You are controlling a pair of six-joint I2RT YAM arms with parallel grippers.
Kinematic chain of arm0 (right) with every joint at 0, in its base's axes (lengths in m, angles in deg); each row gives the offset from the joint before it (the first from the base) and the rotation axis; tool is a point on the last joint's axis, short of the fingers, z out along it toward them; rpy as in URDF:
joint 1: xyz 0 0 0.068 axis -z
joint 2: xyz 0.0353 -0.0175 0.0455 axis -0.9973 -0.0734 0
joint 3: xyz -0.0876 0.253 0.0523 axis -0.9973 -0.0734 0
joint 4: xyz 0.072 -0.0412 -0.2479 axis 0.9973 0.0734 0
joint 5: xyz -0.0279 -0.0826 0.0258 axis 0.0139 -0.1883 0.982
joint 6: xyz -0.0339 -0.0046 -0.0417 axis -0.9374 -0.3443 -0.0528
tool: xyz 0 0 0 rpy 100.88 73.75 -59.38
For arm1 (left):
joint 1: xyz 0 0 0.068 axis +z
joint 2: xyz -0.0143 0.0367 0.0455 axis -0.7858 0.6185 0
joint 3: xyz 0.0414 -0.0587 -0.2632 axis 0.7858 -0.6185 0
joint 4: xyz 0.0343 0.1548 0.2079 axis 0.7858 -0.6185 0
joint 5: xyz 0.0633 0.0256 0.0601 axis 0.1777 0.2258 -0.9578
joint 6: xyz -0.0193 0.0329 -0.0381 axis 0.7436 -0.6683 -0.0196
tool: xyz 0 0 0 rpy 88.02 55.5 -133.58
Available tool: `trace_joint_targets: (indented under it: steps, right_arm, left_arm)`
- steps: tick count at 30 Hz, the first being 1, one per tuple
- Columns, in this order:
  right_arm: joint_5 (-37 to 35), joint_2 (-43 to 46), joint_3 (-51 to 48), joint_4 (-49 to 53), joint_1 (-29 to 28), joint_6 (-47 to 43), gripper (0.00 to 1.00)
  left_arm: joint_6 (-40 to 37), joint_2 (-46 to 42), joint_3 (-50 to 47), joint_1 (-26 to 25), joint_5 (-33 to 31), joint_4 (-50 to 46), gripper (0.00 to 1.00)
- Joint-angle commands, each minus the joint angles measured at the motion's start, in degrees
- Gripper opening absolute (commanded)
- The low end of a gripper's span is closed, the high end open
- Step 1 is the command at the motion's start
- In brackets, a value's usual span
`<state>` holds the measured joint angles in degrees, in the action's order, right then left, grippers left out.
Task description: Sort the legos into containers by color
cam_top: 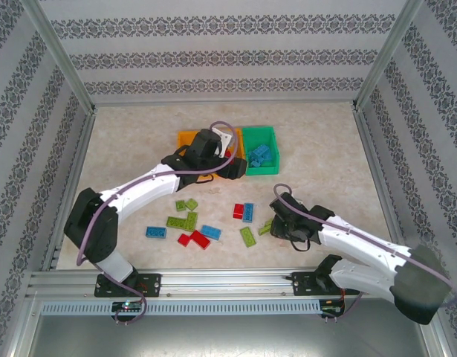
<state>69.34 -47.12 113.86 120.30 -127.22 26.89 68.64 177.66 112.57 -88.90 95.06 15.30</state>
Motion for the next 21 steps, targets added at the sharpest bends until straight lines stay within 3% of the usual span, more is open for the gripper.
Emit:
trace_joint_targets:
  steps: [1,6,12,21]
  right_arm:
    - [-2.13,-0.41,5.86,-0.04,2.04,-7.29,0.27]
    - [1.14,-8.48,15.86,-5.19,5.26,-15.33,0.27]
    - [6.09,-24.18,32.68,-11.41,7.35,-24.14,0.27]
    - [9.92,-47.49,53.65,-12.68,9.68,-28.68,0.30]
  left_arm:
    - [2.13,-4.31,-3.97,0.36,-4.99,1.15,0.91]
    - [3.65,-11.30,-11.43,0.43,-10.72,1.19,1.00]
    - [5.47,-17.40,-17.71,1.02,-18.34,-6.22,1.00]
    - [10.15,-23.93,-26.80,4.83,-20.13,-13.96,1.00]
